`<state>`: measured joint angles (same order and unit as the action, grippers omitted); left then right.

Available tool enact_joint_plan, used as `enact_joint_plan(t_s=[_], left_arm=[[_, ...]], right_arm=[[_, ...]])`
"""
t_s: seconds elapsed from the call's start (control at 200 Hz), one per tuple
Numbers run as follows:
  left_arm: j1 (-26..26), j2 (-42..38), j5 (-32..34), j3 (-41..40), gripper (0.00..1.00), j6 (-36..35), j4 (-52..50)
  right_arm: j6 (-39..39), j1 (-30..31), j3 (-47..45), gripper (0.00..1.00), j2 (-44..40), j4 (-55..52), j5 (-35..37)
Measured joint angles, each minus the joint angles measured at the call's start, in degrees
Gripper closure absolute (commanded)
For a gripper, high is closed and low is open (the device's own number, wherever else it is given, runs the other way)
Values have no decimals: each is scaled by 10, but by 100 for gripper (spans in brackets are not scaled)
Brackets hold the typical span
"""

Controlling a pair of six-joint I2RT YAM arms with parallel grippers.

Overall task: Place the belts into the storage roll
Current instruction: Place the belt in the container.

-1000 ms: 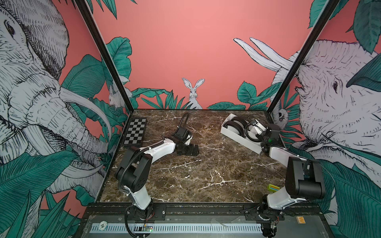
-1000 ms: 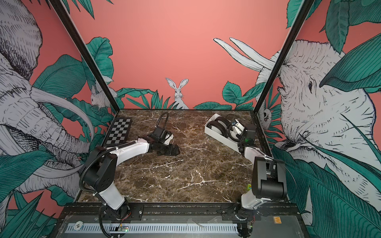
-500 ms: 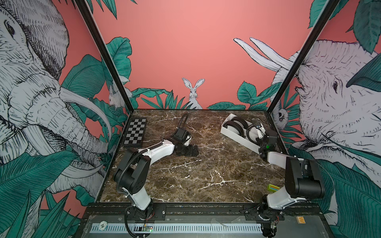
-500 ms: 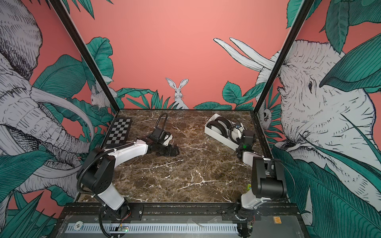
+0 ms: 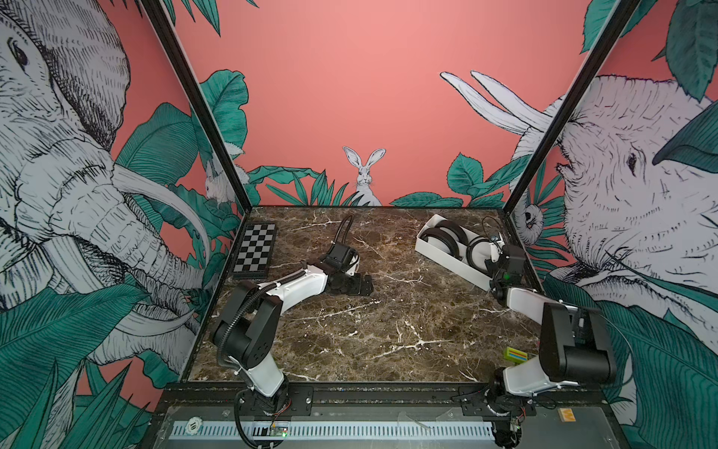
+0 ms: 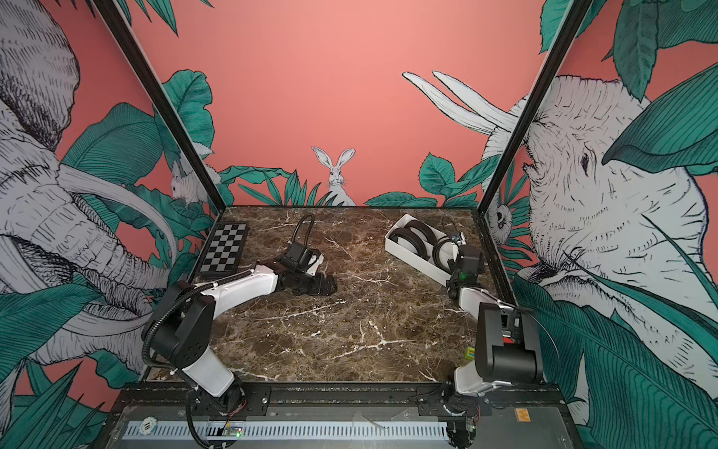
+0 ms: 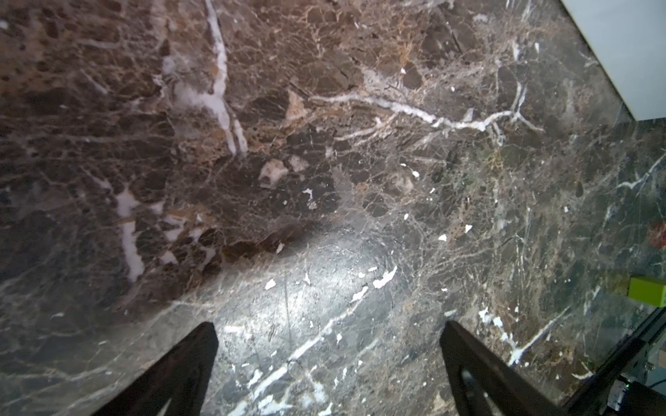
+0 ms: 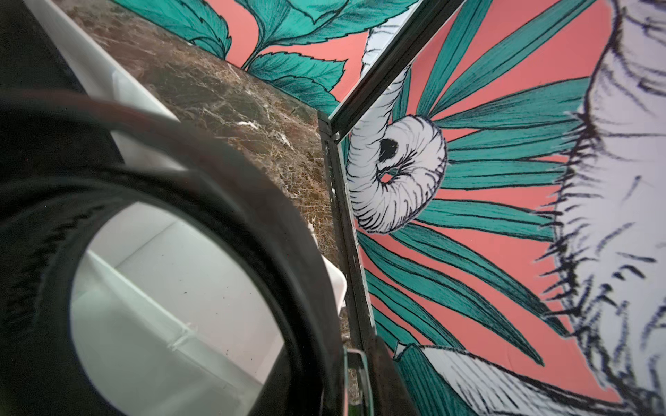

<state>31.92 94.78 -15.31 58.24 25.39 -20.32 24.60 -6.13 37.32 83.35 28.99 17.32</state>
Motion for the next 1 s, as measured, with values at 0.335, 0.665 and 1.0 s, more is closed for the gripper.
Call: enact_joint_plan(t_s=[0.335, 0.665, 1.0], left_arm=[[0, 0, 0, -5, 1, 6, 11], [0, -5, 3, -20, 1, 6, 15], [0, -9, 8, -23, 1, 7, 19]], right_arm=[[-116, -16, 37, 100, -56, -5, -9], [-294, -25, -18, 100, 28, 100, -32], [-367, -30, -44, 100, 50, 180, -46]])
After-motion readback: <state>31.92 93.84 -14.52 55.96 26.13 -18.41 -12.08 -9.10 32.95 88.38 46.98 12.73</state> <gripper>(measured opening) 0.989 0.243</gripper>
